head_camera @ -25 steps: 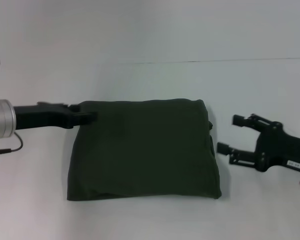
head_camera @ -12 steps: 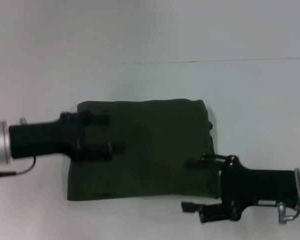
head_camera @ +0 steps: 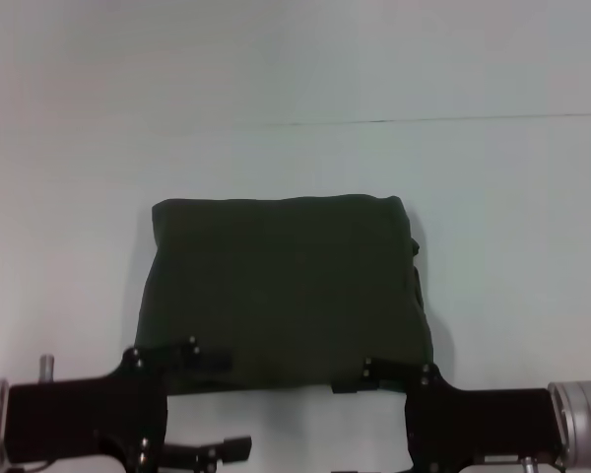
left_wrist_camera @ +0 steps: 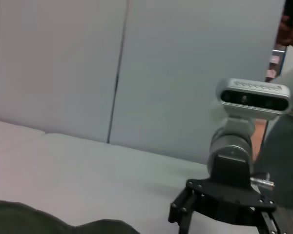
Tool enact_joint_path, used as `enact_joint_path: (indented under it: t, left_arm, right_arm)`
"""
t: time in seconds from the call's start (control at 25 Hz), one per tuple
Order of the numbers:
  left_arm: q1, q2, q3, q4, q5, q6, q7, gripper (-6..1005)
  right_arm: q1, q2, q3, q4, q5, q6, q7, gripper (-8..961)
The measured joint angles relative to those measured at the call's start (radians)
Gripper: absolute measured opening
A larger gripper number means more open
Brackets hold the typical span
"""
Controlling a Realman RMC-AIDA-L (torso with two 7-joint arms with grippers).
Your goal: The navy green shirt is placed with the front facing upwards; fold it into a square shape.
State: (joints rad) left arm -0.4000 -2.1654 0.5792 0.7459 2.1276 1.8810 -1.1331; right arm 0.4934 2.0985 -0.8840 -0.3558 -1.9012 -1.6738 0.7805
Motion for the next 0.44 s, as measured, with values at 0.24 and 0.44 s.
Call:
enact_joint_path:
  t: [0.24, 0.44]
  left_arm:
    - [0.019, -0.004, -0.012, -0.008, 0.046, 0.021, 0.058, 925]
    - [0.020, 0.001, -0.060, -0.007, 0.085, 0.029, 0.086, 925]
  right_arm:
    - [-0.005, 0.000, -0.002, 0.018, 0.003, -0.022, -0.014, 915]
    - [-0.007, 0.000, 0.004, 0.036, 0.004, -0.019, -0.014, 915]
